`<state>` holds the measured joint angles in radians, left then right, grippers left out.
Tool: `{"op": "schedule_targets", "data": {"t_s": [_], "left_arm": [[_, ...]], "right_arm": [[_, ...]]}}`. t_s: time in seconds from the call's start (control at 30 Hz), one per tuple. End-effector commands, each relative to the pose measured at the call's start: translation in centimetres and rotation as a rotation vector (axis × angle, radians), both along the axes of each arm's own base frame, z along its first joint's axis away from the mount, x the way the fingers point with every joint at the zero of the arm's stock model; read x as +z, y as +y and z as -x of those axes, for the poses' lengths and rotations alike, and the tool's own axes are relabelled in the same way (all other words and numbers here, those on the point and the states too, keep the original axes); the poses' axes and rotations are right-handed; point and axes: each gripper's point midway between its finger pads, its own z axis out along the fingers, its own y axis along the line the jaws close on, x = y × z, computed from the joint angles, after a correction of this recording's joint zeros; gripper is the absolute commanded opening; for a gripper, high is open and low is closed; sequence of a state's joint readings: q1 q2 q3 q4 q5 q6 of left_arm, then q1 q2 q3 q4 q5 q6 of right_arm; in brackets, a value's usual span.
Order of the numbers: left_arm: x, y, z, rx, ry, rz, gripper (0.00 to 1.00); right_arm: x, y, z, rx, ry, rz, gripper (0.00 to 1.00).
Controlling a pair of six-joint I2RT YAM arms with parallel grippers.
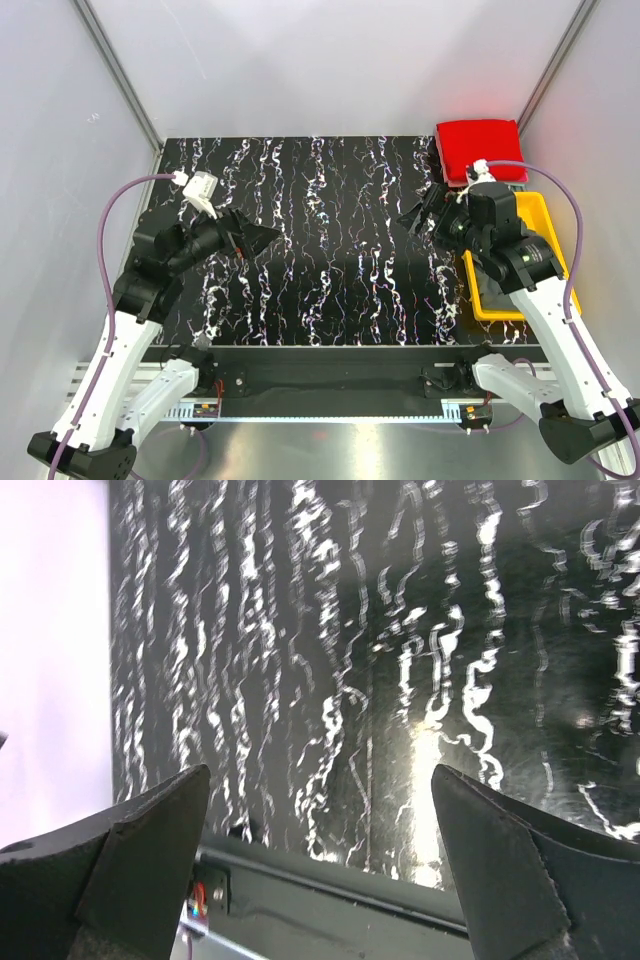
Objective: Fold and stack the t-shirts
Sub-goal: Grab the tshirt from the pile
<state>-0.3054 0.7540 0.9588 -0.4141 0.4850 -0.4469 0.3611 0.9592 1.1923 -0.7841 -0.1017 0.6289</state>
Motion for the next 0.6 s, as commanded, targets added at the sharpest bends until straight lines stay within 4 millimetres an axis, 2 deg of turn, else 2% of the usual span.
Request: {"op": "schedule_targets", "data": {"t_s": [0.0, 0.07, 0.1, 0.13, 0.17, 0.2, 0.23, 0.27, 0.3, 0.33, 0.43, 0.47, 0.5, 0.57], "left_arm": [[1.3, -0.1, -0.3, 0.005, -0.067, 0.024, 0.99], [0.7, 0.0, -0.7, 0.025, -0.063, 0.027, 0.99], [0.1, 0.0, -1.1, 0.033, -0.057, 0.028, 0.99], [-0.2, -0.1, -1.2, 0.029, -0.053, 0.028, 0.99], [-0.5, -0.1, -1.2, 0.028, -0.045, 0.028, 0.99], [-1.0, -0.2, -1.4, 0.029, -0.031, 0.022, 0.99], [-1.5, -0.1, -1.4, 0.029, -0.018, 0.018, 0.99], [-1.9, -0.2, -1.4, 0.028, -0.005, 0.015, 0.99], [-2.2, -0.2, -1.3, 0.025, 0.001, 0.012, 0.99], [-2.9, -0.2, -1.3, 0.023, 0.014, 0.008, 0.99], [-5.0, 0.6, -1.7, 0.082, 0.056, -0.020, 0.99], [-5.4, 1.0, -1.9, 0.108, 0.074, -0.029, 0.99], [-6.1, 1.2, -1.9, 0.119, 0.096, -0.043, 0.99], [-6.0, 1.0, -1.8, 0.107, 0.095, -0.044, 0.99]], "right_arm": [[-0.9, -3.0, -0.9, -0.197, 0.021, 0.060, 1.00], [-2.1, -5.4, -1.1, -0.358, 0.069, 0.108, 1.00], [-2.6, -7.5, -1.3, -0.468, 0.078, 0.164, 1.00], [-3.1, -8.1, -1.8, -0.490, 0.079, 0.211, 1.00], [-2.6, -8.9, -2.3, -0.531, 0.063, 0.242, 1.00], [-2.6, -10.9, -2.3, -0.620, 0.066, 0.315, 1.00], [-3.5, -12.2, -3.0, -0.675, 0.116, 0.372, 1.00], [-2.5, -13.1, -3.4, -0.721, 0.122, 0.385, 1.00], [-3.1, -14.5, -3.2, -0.764, 0.169, 0.432, 1.00], [-4.2, -16.5, -3.9, -0.831, 0.229, 0.457, 1.00], [-6.4, -19.4, -5.3, -0.891, 0.299, 0.412, 1.00], [-8.3, -22.1, -4.7, -0.964, 0.352, 0.392, 0.99], [-8.8, -22.9, -5.5, -0.993, 0.343, 0.334, 0.98], [-11.3, -25.6, -4.9, -1.086, 0.406, 0.315, 0.97]]}}
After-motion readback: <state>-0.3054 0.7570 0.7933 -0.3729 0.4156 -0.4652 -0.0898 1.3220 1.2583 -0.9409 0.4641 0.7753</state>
